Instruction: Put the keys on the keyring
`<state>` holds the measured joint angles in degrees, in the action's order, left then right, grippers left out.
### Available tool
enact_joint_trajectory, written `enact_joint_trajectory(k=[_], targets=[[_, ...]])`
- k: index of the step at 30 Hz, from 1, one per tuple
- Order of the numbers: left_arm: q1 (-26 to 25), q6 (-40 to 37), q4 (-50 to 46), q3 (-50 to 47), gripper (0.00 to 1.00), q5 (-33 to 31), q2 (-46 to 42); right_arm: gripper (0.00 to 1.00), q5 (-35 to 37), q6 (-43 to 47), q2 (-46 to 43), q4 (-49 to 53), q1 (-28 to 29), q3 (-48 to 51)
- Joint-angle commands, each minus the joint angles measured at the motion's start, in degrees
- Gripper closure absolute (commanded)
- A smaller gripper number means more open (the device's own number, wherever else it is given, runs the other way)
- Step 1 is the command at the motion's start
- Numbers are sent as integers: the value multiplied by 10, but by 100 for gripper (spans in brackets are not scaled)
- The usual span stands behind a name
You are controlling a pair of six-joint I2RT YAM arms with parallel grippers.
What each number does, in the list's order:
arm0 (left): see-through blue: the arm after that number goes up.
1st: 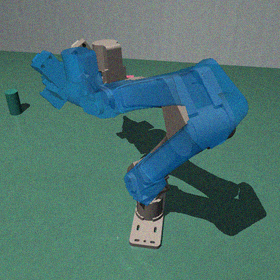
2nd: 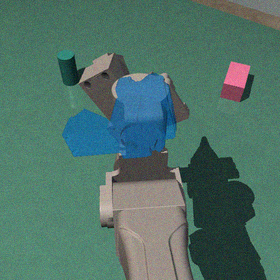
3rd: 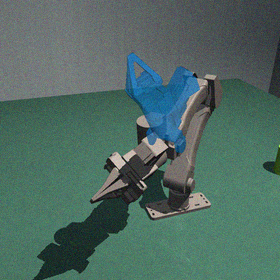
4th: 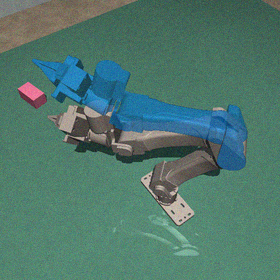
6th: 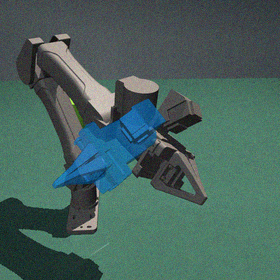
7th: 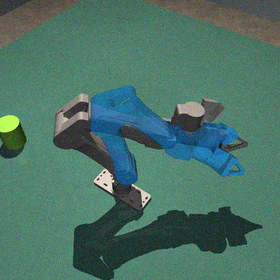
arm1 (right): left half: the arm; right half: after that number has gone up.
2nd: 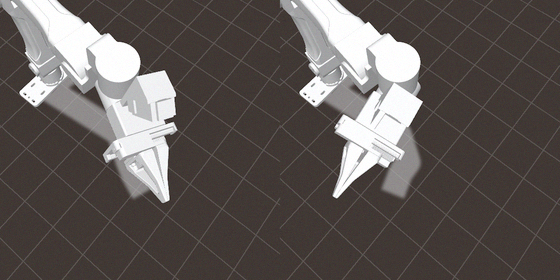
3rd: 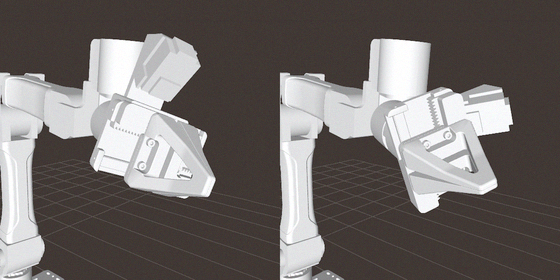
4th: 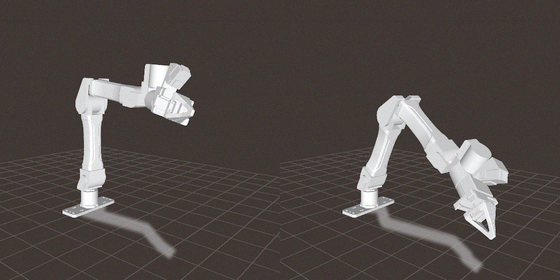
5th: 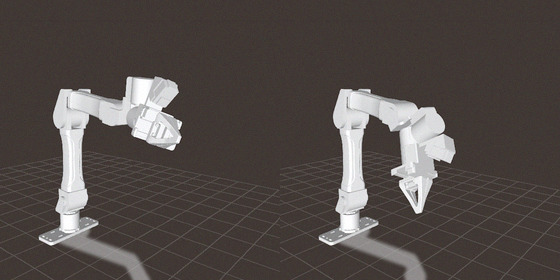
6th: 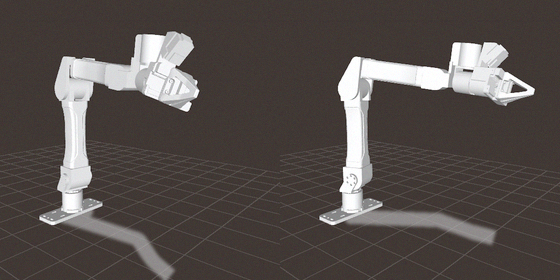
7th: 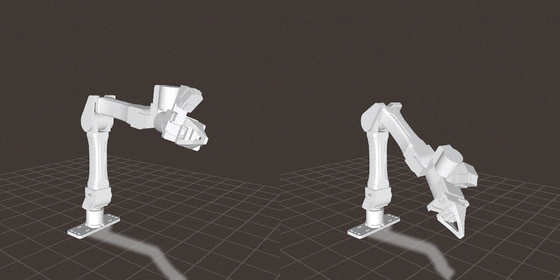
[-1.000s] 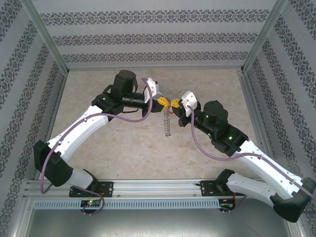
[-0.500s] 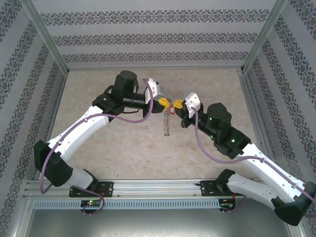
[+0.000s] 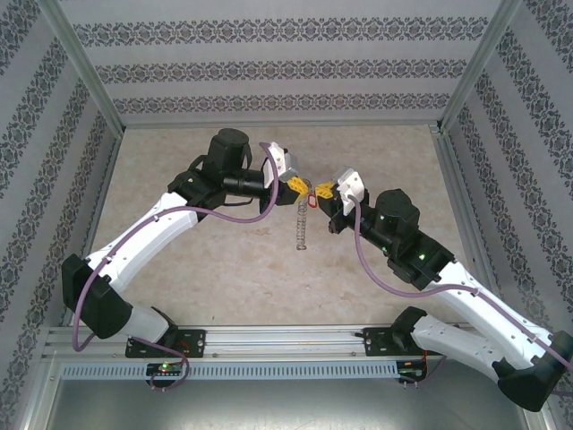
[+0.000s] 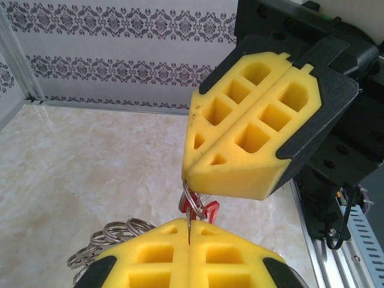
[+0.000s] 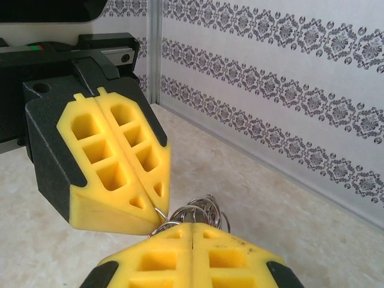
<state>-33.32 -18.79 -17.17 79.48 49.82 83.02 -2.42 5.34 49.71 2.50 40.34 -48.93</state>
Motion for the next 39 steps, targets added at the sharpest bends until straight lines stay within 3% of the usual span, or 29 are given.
enact_joint_trajectory(k=[1, 18, 24, 30, 39], targets=[[-1, 14, 52, -1, 100, 4, -31, 100, 25, -17, -8, 14, -16, 20], [-1, 23, 67, -11, 100, -1, -30, 100, -21, -43, -43, 17, -32, 14], [-1, 19, 55, -12, 100, -4, -21, 100, -108, -74, -55, 12, -64, 6], [-1, 20, 48, -9, 100, 1, -13, 100, -244, -124, -48, -8, -115, -5], [-2, 26, 59, -21, 100, 12, -11, 100, -287, -163, -32, -30, -146, -17]])
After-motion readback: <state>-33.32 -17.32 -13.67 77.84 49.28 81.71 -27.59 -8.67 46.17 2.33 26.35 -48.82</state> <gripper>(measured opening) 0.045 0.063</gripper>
